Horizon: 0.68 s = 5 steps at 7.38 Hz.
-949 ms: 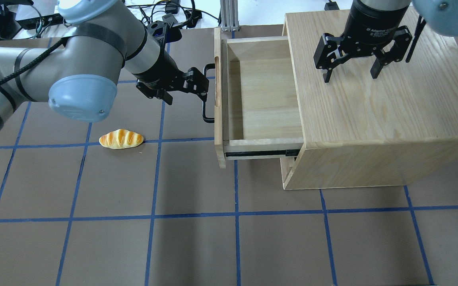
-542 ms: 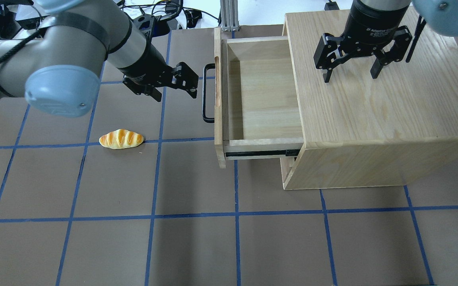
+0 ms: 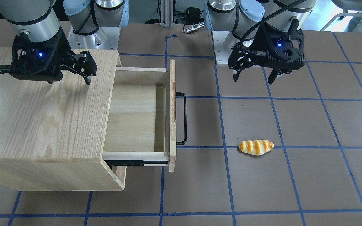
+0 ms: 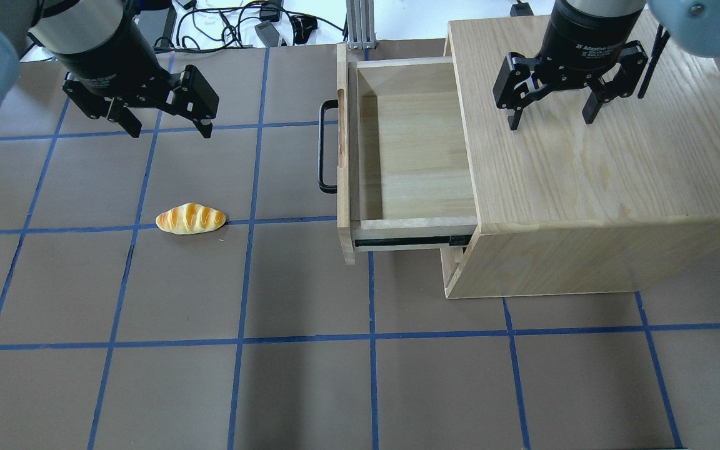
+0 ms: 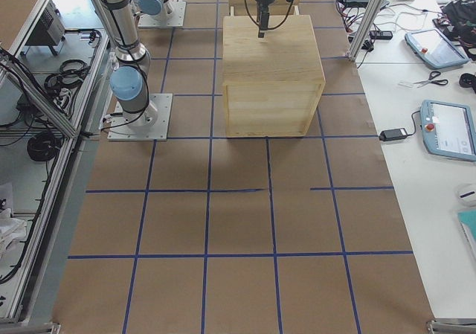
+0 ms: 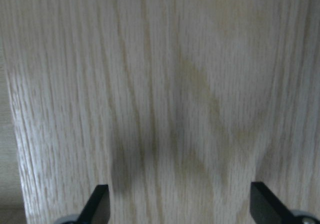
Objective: Open upper drawer
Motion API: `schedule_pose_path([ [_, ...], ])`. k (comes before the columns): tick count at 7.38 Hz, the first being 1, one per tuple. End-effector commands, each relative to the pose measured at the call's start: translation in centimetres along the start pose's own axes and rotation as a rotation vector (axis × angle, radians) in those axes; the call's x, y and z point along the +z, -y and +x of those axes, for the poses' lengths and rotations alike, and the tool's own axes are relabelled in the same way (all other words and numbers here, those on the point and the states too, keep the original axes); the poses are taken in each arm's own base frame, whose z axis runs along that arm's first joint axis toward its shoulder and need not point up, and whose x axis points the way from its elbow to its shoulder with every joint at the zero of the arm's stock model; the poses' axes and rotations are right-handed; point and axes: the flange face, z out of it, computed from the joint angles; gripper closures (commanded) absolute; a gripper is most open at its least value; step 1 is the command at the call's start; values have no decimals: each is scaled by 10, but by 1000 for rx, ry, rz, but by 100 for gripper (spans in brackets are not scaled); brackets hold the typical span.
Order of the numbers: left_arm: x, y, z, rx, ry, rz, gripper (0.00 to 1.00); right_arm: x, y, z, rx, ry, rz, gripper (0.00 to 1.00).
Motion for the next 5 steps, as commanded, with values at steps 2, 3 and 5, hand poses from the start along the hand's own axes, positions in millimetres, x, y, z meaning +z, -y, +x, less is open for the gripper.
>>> schedule_pose_path([
  [2,-1,-1,-2,-3,6,0,0,0,0,0,1,0,0,0],
  [3,1,-3,0,0,7,-5,0,0,0,0,1,0,0,0],
  [5,3,-3,1,0,5,-9,0,0,0,0,-1,0,0,0],
])
